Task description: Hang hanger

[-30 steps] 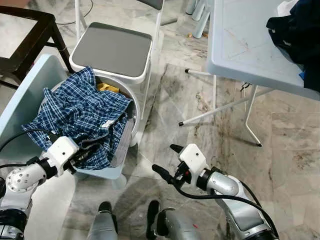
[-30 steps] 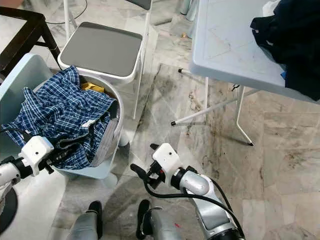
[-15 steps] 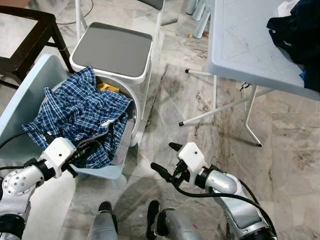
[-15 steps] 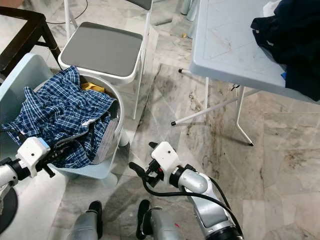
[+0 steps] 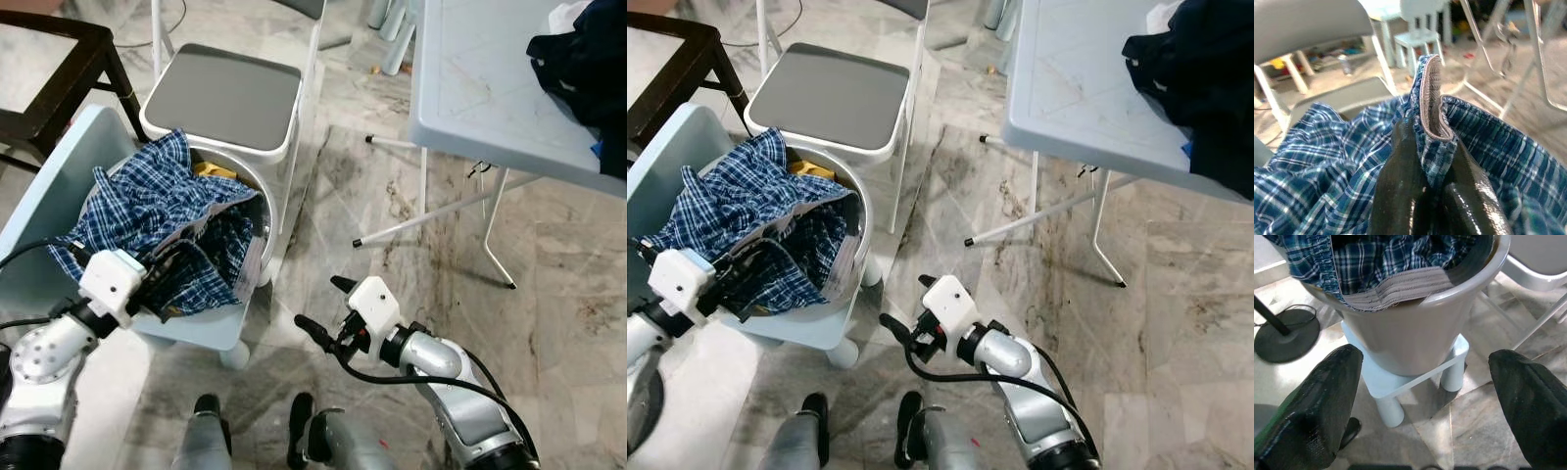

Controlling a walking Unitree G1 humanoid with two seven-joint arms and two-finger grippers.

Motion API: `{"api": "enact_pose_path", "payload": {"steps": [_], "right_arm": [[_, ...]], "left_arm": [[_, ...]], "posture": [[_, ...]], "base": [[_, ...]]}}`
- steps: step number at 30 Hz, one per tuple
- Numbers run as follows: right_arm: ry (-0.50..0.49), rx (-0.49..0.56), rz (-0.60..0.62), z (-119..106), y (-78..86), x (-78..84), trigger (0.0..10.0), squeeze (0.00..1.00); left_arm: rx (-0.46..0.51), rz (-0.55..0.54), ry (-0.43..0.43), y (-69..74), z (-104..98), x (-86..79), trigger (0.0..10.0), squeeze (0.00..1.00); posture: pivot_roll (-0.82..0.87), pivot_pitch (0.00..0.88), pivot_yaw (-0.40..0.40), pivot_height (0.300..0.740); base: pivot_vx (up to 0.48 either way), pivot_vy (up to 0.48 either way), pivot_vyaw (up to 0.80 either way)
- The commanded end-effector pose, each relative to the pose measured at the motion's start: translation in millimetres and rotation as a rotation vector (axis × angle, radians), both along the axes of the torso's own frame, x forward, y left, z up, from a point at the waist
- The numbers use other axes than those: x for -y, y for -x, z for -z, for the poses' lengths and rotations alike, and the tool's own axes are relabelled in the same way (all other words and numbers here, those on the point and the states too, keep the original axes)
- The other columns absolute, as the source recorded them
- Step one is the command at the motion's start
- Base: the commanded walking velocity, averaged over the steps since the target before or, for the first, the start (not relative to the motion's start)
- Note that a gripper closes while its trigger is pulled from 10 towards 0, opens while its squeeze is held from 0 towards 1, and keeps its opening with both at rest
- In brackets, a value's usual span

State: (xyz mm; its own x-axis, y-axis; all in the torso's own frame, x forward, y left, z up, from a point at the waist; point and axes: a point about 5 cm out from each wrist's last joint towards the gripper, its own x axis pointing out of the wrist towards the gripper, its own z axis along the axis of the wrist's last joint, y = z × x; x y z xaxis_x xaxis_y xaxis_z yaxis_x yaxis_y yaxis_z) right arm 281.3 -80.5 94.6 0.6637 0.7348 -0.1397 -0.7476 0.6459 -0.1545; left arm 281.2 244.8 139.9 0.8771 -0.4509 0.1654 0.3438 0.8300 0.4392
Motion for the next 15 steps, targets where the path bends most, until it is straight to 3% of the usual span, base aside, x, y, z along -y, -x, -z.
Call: {"api": "enact_pose_path", "payload": {"steps": [1, 5, 8, 11, 15], "right_arm": [[0.01, -0.022, 0.026, 7, 1.2, 6.3, 10.0, 0.0], [-0.009, -0.001, 0.064, 2, -4.0, 10.0, 10.0, 0.0], [-0.063, 0.03, 0.196, -7, -17.8, 18.9, 10.0, 0.0], [-0.123, 0.048, 0.344, -15, -28.0, 31.7, 10.0, 0.0], [-0.183, 0.037, 0.458, -16, -29.1, 45.6, 10.0, 0.0]], "left_arm": [[0.047, -0.038, 0.027, -0.6, -8, 4.1, 0.0, 0.0], [0.114, -0.099, 0.111, -6.6, -24, 13.1, 0.0, 0.0], [0.149, -0.152, 0.205, -12.9, -34, 27.2, 0.0, 0.0], [0.092, -0.211, 0.284, -23.0, -26, 41.1, 0.0, 0.0], [0.053, -0.253, 0.32, -31.7, -22, 57.8, 0.0, 0.0]], "posture": [[0.27, 0.333, -0.166, 0.74], [0.27, 0.31, -0.159, 0.74], [0.25, 0.284, -0.142, 0.74], [0.21, 0.252, -0.129, 0.74], [0.19, 0.236, -0.11, 0.74]], "base": [[0.0, 0.0, 0.0], [0.0, 0.0, 0.0], [0.0, 0.0, 0.0], [0.0, 0.0, 0.0], [0.0, 0.0, 0.0]]}}
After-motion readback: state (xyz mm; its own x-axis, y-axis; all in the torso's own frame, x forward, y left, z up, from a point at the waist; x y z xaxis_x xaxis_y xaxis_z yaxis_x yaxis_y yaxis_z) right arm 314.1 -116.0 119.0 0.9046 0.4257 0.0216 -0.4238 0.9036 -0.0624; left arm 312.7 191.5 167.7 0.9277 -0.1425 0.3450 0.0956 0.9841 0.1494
